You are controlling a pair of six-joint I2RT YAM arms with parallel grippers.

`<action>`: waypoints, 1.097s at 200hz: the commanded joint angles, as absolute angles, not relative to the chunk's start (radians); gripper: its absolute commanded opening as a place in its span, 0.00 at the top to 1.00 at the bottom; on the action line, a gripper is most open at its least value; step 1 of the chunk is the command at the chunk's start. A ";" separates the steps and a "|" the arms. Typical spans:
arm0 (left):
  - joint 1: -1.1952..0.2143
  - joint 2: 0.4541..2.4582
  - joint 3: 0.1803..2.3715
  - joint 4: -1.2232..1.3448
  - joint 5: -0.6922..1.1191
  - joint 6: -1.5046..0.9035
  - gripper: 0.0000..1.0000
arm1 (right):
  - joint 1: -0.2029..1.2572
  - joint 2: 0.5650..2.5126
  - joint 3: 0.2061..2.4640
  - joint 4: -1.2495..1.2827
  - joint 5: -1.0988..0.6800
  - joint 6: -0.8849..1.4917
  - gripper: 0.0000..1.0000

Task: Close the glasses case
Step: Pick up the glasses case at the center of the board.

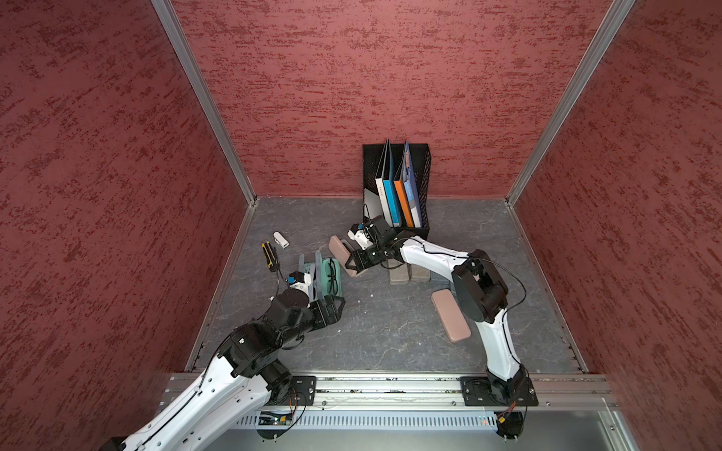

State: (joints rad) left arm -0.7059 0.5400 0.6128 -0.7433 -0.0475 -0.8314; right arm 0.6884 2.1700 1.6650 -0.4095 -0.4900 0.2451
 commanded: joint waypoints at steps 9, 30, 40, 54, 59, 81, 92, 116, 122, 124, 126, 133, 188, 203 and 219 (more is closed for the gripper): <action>-0.703 0.552 0.658 -0.793 -0.086 -0.796 0.00 | 0.693 2.130 1.603 -0.353 -0.490 0.260 0.58; -0.703 0.553 0.668 -0.810 -0.102 -0.790 0.00 | 0.693 2.112 1.568 -0.328 -0.482 0.270 0.61; -0.704 0.552 0.670 -0.811 -0.104 -0.786 0.00 | 0.693 2.106 1.556 -0.320 -0.480 0.273 0.65; -0.704 0.552 0.673 -0.814 -0.108 -0.781 0.00 | 0.693 2.099 1.540 -0.305 -0.476 0.279 0.68; -0.704 0.554 0.676 -0.816 -0.110 -0.780 0.00 | 0.695 2.097 1.536 -0.300 -0.477 0.279 0.69; -0.703 0.554 0.678 -0.819 -0.114 -0.774 0.00 | 0.695 2.091 1.521 -0.279 -0.468 0.284 0.72; -0.703 0.554 0.677 -0.821 -0.114 -0.773 0.00 | 0.694 2.089 1.522 -0.272 -0.466 0.287 0.74; -0.704 0.551 0.681 -0.828 -0.114 -0.771 0.00 | 0.695 2.089 1.534 -0.266 -0.451 0.297 0.67; -0.703 0.549 0.681 -0.828 -0.115 -0.771 0.00 | 0.695 2.090 1.540 -0.265 -0.454 0.299 0.64; -0.704 0.548 0.681 -0.829 -0.115 -0.771 0.00 | 0.695 2.091 1.543 -0.266 -0.454 0.299 0.63; -0.703 0.548 0.681 -0.830 -0.115 -0.771 0.00 | 0.695 2.093 1.546 -0.267 -0.454 0.300 0.63; -0.703 0.545 0.681 -0.831 -0.115 -0.771 0.00 | 0.695 2.098 1.559 -0.275 -0.452 0.300 0.62; -0.704 0.524 0.678 -0.843 -0.117 -0.769 0.00 | 0.696 2.140 1.617 -0.289 -0.460 0.301 0.71; -0.704 0.522 0.680 -0.846 -0.117 -0.767 0.00 | 0.701 2.138 1.622 -0.287 -0.473 0.290 0.74; -0.704 0.523 0.678 -0.847 -0.117 -0.766 0.00 | 0.710 2.137 1.623 -0.303 -0.457 0.273 0.76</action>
State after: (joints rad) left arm -0.7059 0.5297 0.6548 -0.8394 -0.1070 -0.7876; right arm 0.6968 2.1265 1.5963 -0.3004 -0.4679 0.2974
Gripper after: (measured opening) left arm 0.996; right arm 0.253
